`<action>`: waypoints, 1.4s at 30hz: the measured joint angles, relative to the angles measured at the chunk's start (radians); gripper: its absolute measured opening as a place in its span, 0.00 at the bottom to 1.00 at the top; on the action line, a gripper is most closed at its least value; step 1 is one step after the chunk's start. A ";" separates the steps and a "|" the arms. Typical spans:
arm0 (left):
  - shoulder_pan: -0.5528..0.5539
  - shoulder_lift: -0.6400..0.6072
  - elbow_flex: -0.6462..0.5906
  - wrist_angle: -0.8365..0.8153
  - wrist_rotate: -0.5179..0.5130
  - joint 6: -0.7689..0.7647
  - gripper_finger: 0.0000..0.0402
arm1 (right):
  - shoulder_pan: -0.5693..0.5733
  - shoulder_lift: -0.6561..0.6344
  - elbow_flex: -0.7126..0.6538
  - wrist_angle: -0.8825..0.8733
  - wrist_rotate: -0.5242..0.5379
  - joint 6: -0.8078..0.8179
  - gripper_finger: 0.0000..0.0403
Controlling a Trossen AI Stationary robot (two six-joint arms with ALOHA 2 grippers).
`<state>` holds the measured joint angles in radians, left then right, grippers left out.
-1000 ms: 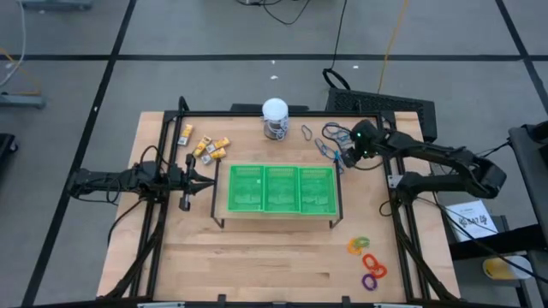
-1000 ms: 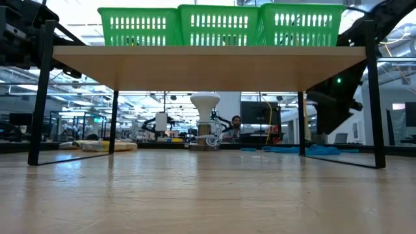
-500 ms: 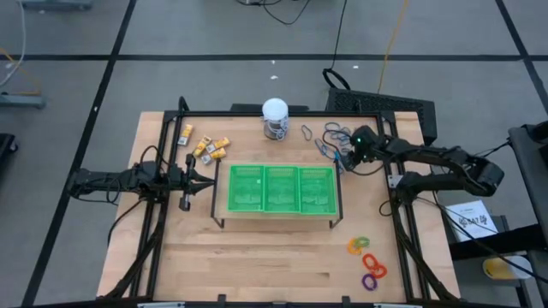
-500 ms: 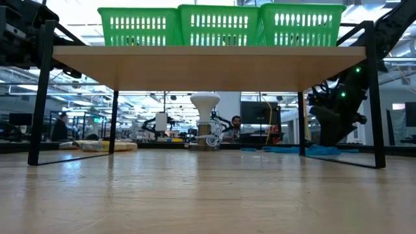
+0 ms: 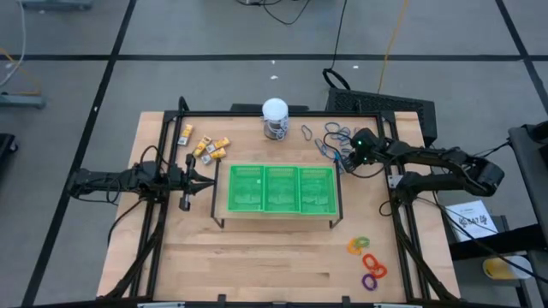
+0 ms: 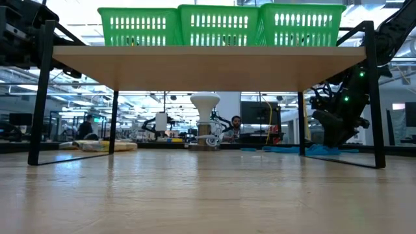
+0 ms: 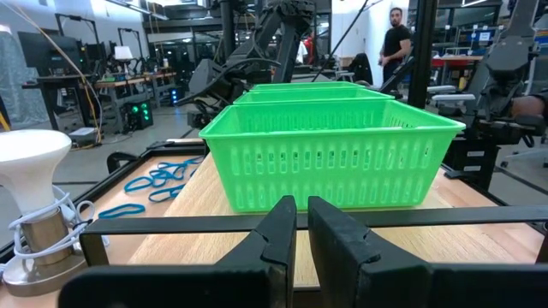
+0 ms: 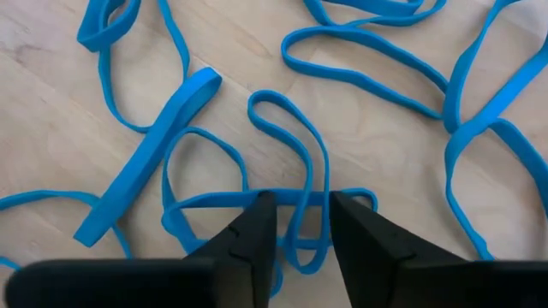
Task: Pick & Place Office Desk Supplies
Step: Put the blue rubber band into the right green bin on the shelf
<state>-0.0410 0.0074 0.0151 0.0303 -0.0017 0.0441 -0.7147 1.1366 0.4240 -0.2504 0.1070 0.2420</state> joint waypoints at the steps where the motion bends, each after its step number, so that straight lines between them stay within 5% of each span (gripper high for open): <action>1: 0.000 0.000 0.000 0.000 0.000 0.000 0.11 | 0.000 0.000 0.000 0.000 0.000 0.000 0.21; 15: 0.000 0.000 0.000 0.000 0.000 0.000 0.11 | 0.000 -0.006 0.000 0.090 0.000 -0.003 0.01; 36: 0.000 0.000 0.000 0.000 0.000 0.000 0.11 | 0.002 -0.238 0.000 0.290 -0.010 -0.022 0.02; 42: 0.000 0.000 0.000 0.000 0.000 0.000 0.11 | 0.005 -0.281 0.000 0.388 -0.134 -0.019 0.02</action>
<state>-0.0406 0.0074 0.0151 0.0307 -0.0017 0.0441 -0.7092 0.8554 0.4240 0.1380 -0.0273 0.2229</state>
